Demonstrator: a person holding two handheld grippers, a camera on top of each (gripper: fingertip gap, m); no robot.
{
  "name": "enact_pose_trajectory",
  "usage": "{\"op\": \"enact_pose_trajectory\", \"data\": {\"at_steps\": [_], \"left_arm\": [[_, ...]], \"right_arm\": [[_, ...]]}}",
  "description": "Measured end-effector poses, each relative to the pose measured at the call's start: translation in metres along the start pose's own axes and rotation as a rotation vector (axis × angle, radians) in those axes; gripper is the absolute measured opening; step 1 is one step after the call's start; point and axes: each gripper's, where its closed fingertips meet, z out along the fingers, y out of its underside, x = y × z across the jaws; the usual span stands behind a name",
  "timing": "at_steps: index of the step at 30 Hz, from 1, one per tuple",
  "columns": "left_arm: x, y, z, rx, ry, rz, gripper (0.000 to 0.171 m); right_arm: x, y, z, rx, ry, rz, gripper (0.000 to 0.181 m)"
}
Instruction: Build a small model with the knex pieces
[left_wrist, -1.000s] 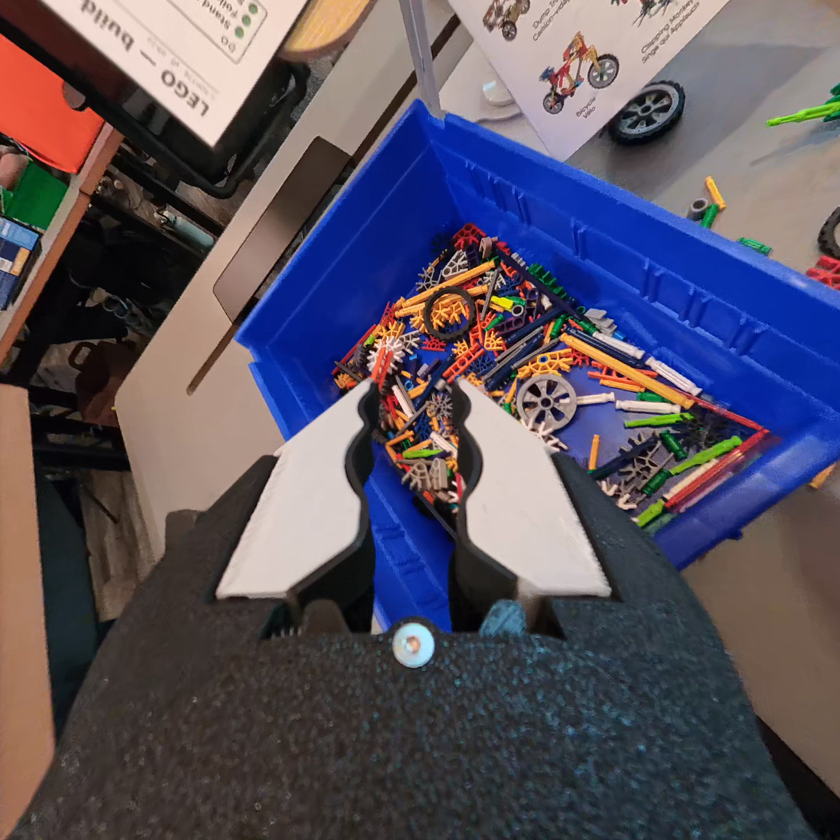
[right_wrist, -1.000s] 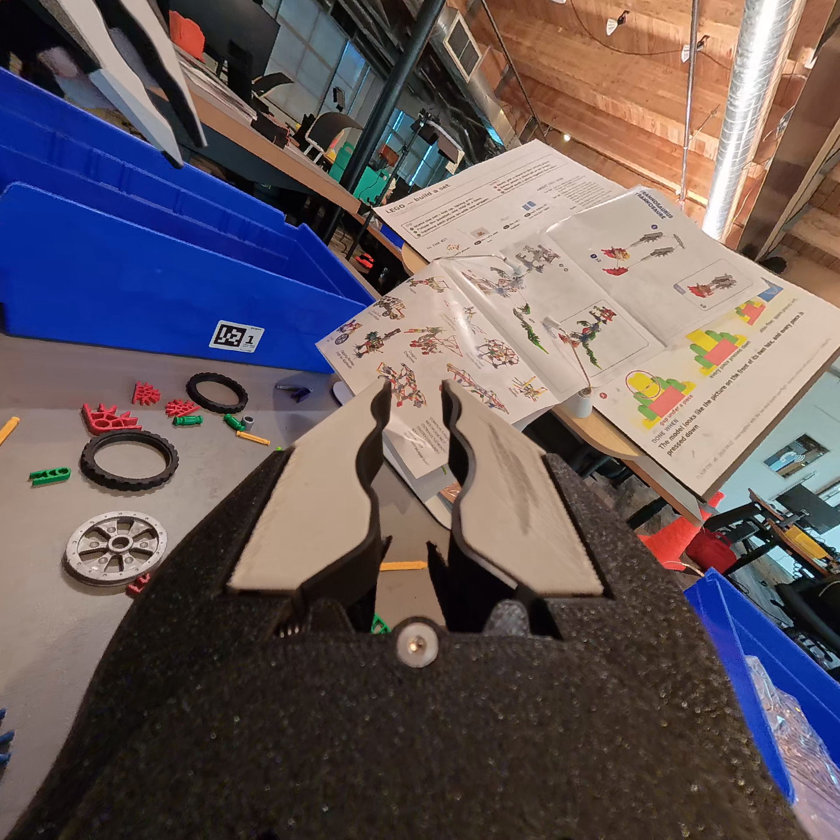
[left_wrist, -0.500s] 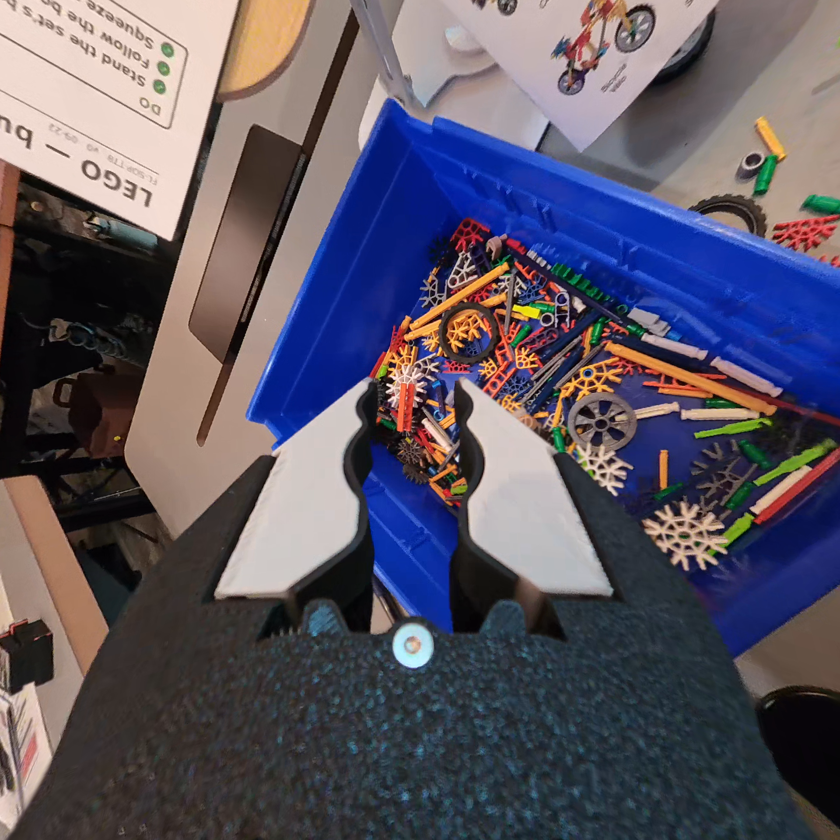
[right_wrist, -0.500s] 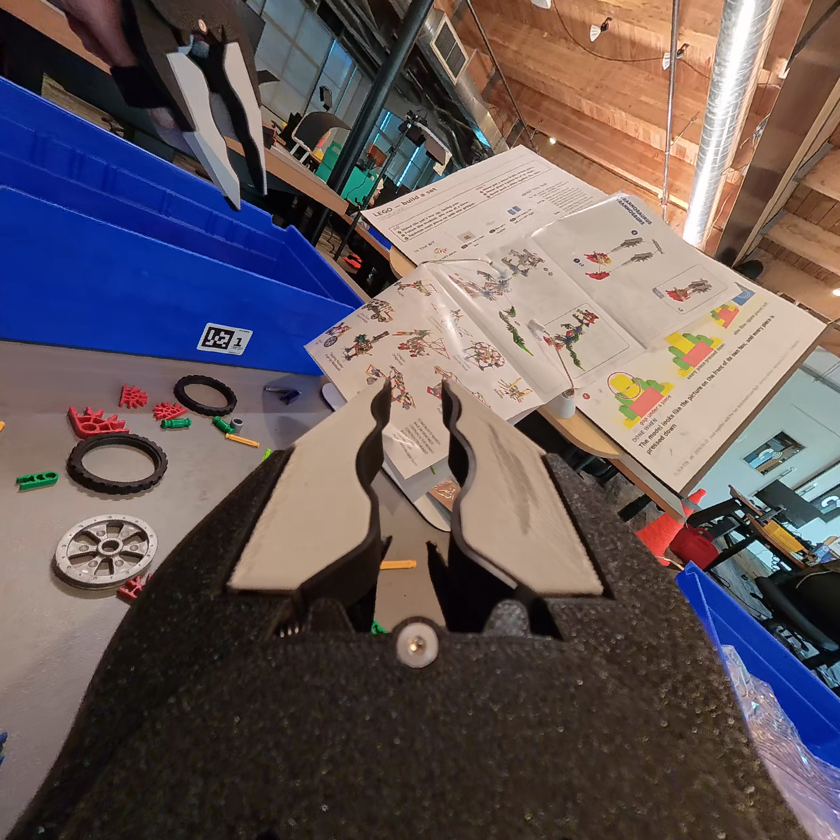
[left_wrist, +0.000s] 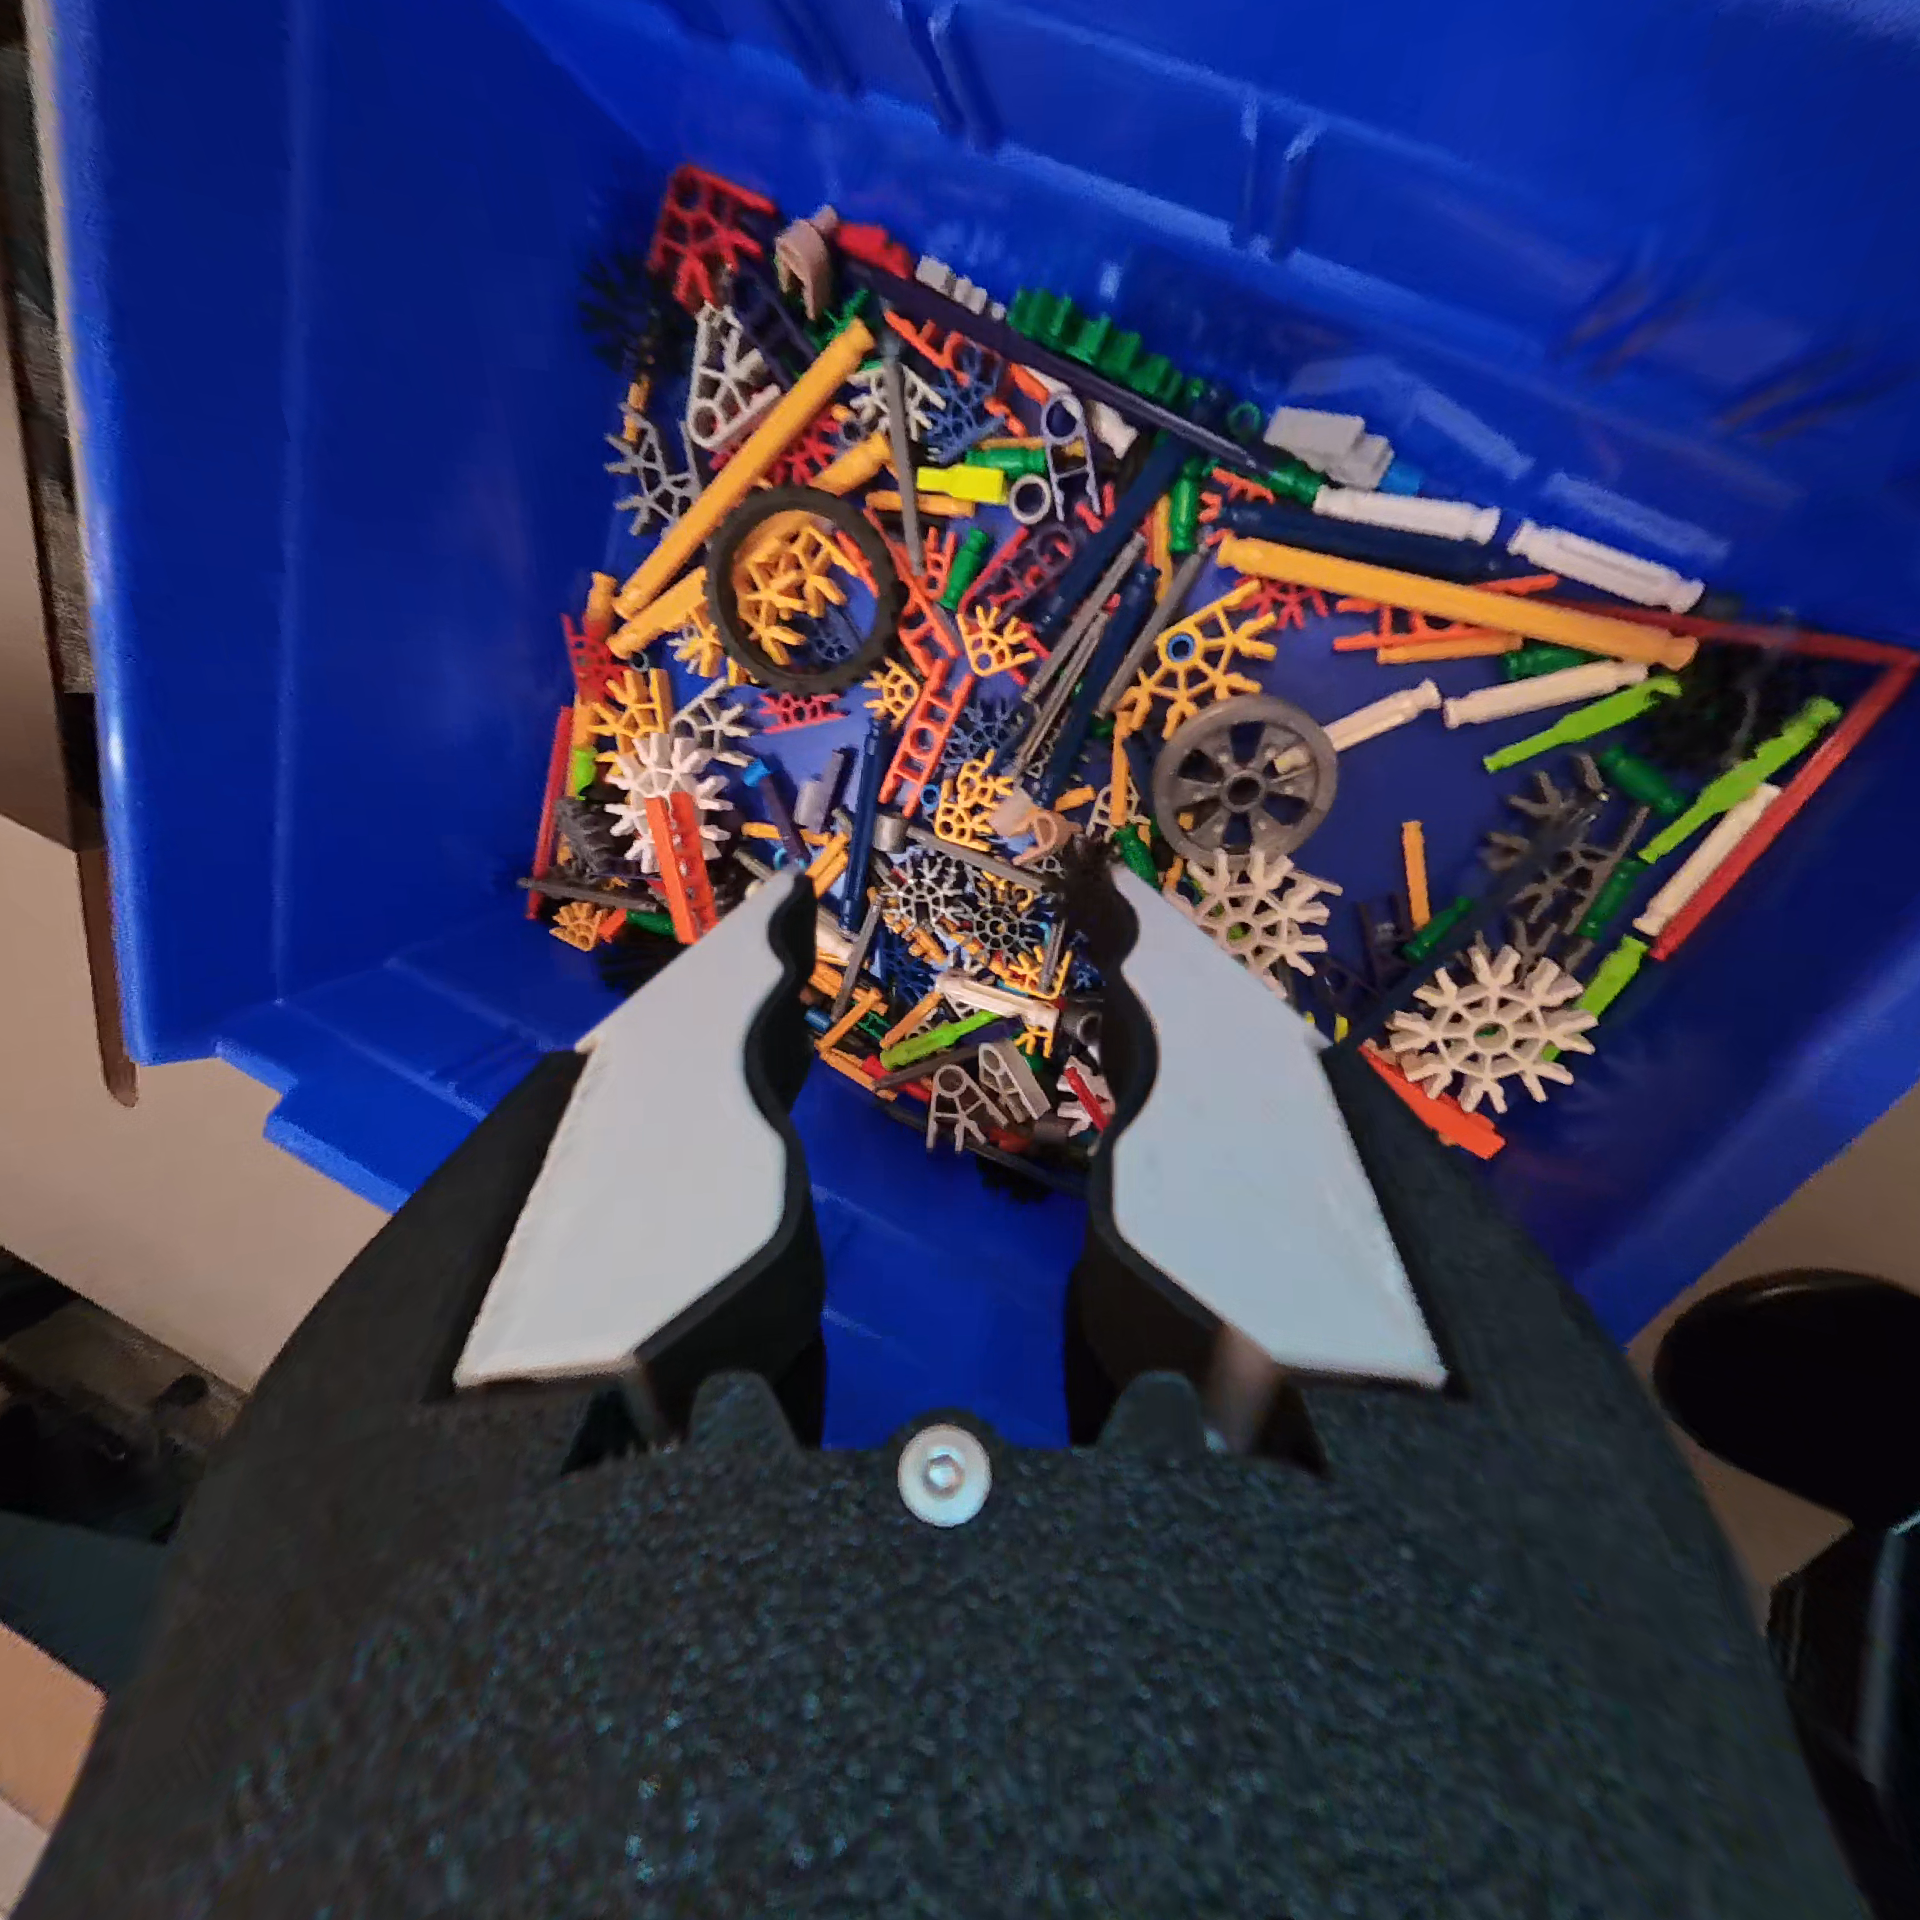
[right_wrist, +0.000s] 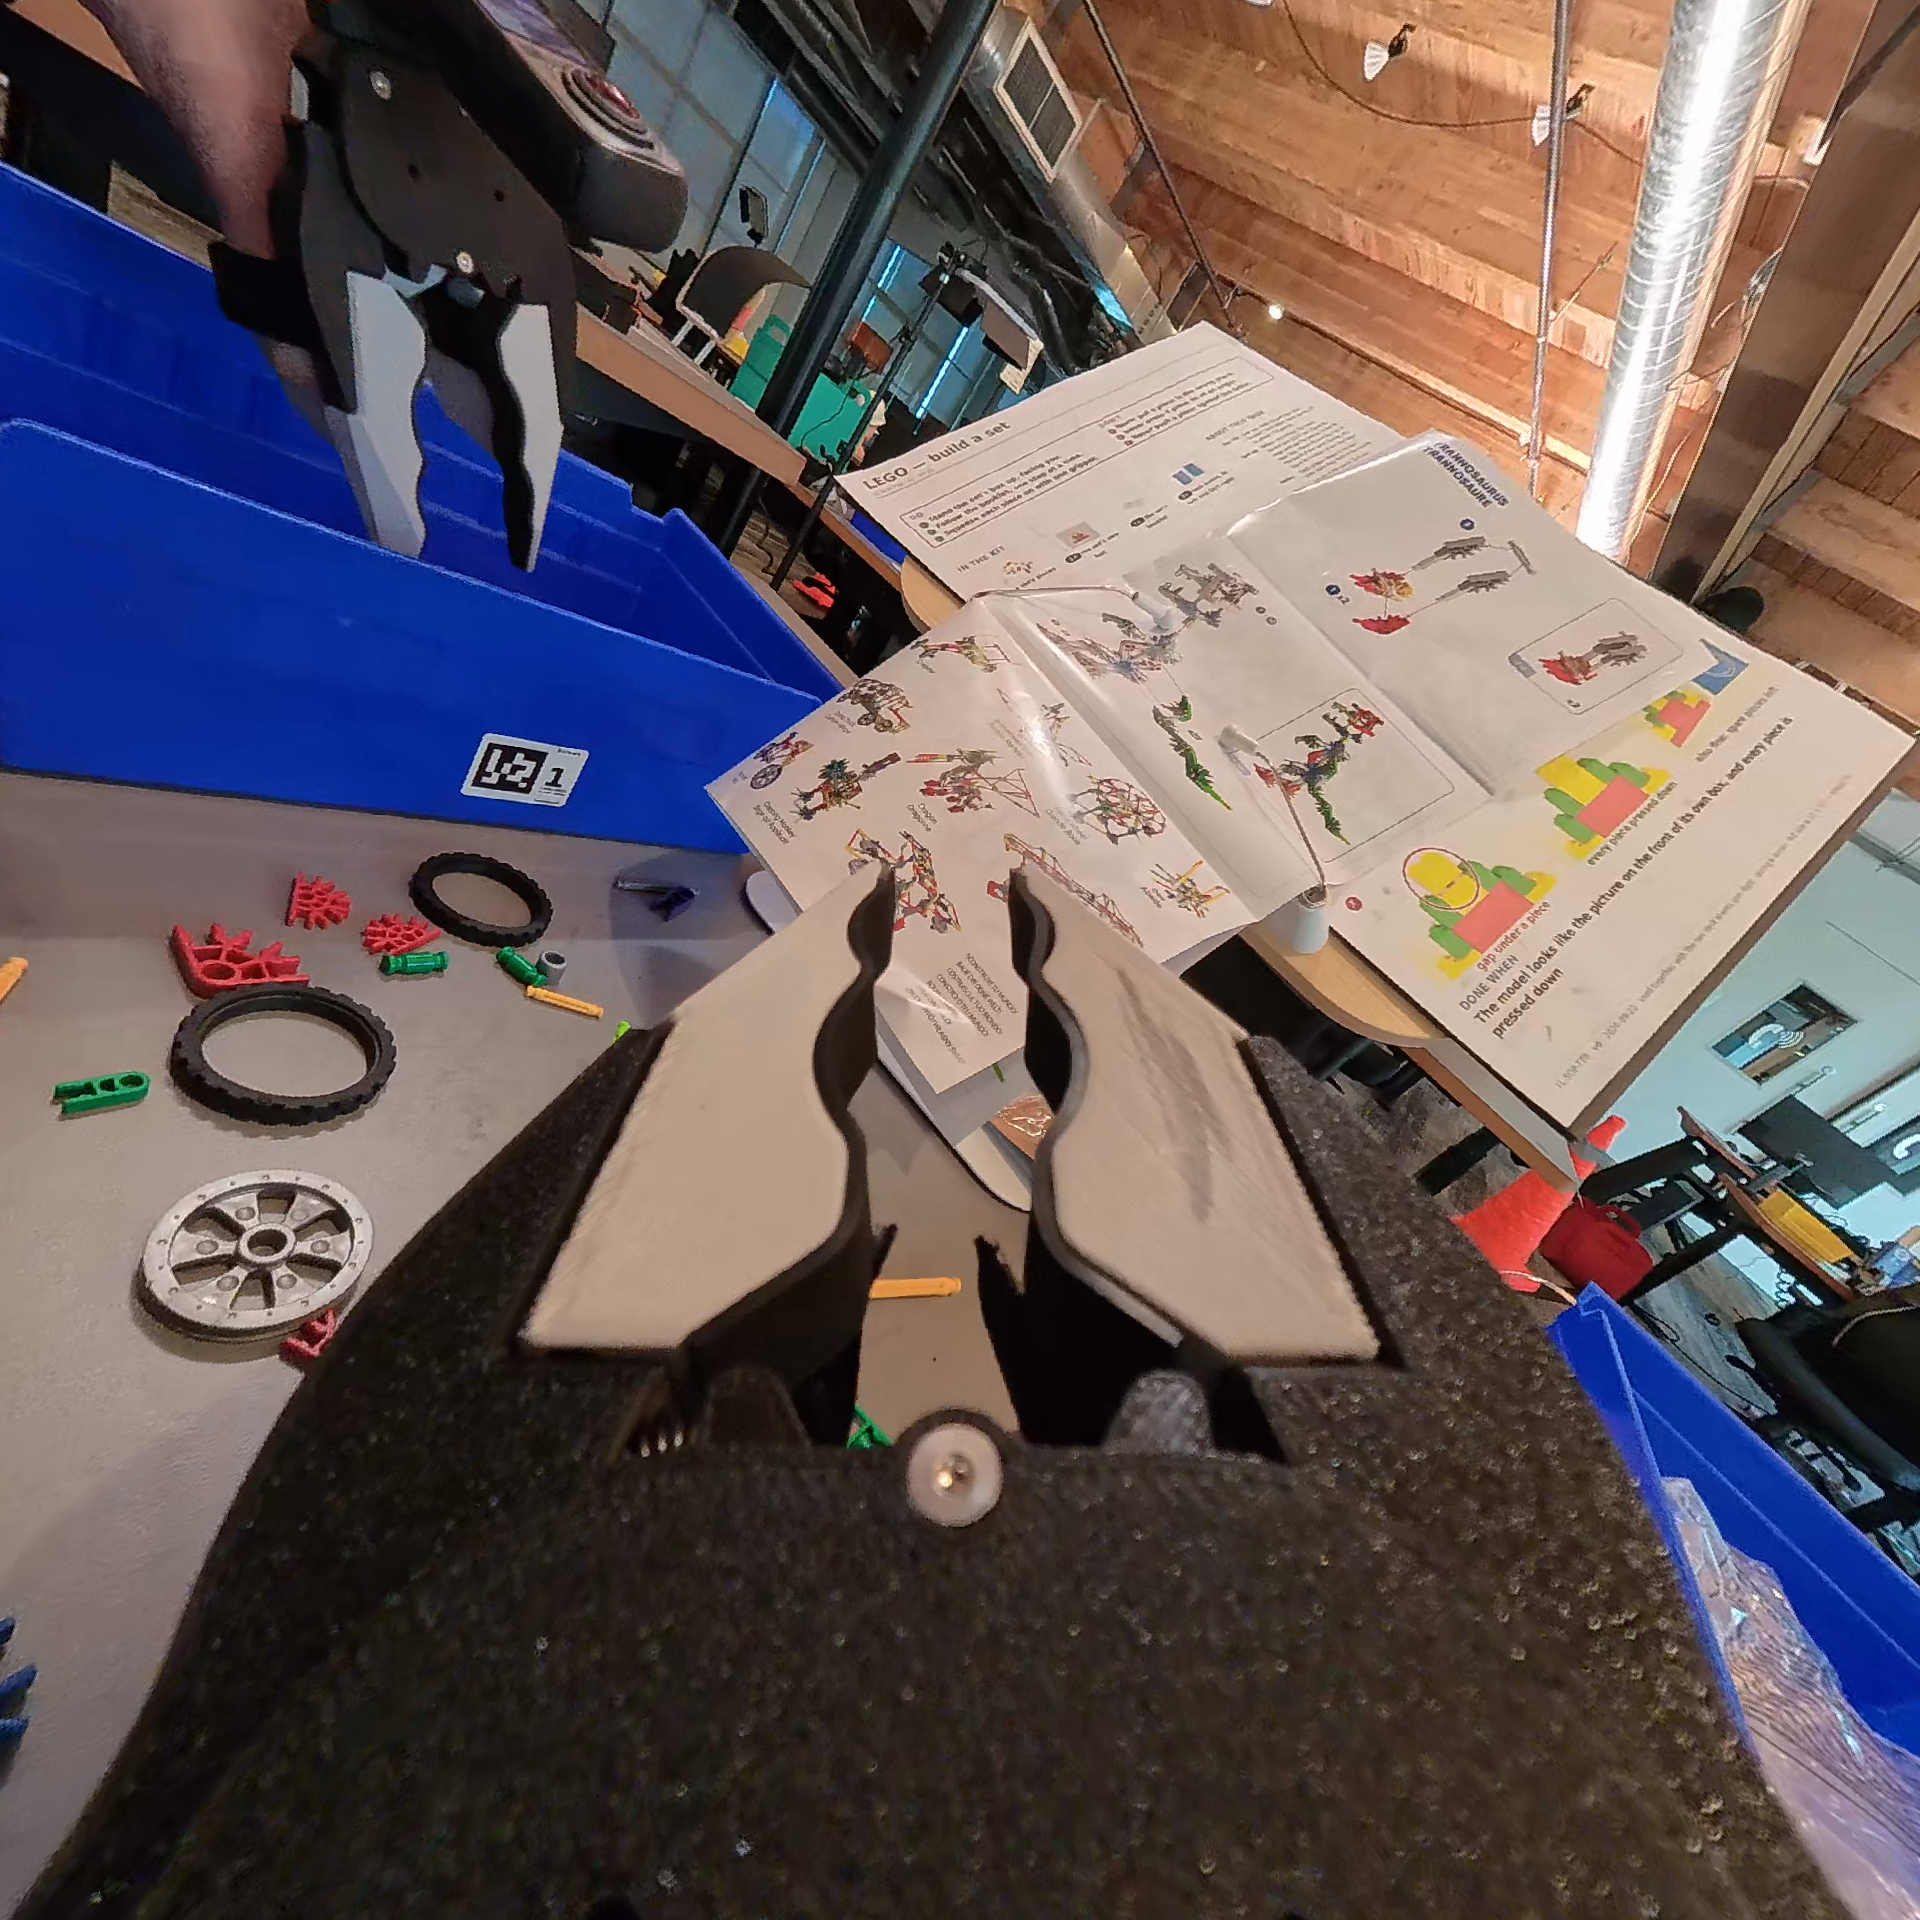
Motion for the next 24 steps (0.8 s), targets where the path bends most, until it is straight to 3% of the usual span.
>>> {"op": "enact_pose_trajectory", "data": {"at_steps": [9,24], "left_arm": [[-0.002,0.008,0.006,-0.007,0.003,-0.004,0.053],[0.025,0.022,0.019,-0.09,0.124,0.008,0.056]], "right_arm": [[-0.001,0.003,0.001,-0.011,-0.001,-0.002,0.021],[-0.003,0.007,0.003,-0.026,-0.008,-0.005,0.021]]}}
